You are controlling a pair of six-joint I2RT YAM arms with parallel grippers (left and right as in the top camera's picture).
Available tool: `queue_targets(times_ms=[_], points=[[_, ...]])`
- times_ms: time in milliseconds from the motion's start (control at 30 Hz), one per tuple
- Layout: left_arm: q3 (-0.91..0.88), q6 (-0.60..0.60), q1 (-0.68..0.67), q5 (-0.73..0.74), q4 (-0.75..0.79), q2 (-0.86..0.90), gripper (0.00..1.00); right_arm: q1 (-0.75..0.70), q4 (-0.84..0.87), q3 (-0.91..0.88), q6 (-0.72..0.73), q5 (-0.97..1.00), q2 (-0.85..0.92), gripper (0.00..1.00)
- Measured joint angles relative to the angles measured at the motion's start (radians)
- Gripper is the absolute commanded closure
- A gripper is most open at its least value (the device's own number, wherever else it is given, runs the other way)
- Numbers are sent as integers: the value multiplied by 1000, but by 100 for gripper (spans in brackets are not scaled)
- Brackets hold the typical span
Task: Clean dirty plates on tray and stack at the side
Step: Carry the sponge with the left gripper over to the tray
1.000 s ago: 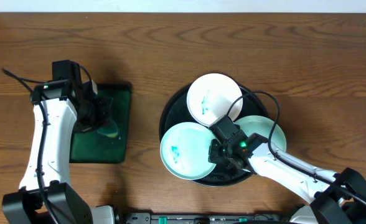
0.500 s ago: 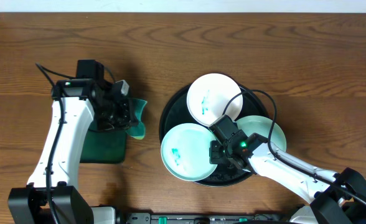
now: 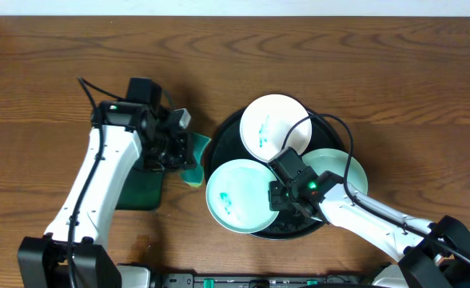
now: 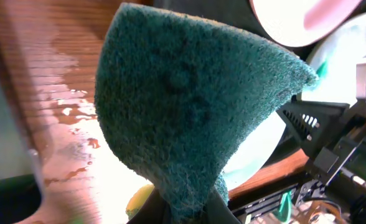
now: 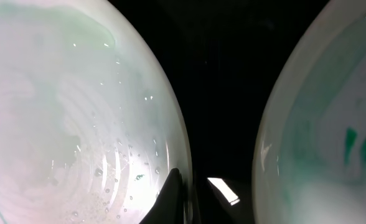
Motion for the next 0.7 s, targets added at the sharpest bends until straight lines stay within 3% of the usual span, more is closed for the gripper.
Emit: queue_targets(times_ms=[700], points=[[0, -2, -16, 3, 0, 0, 93, 0, -164, 100, -62, 102, 0, 99]])
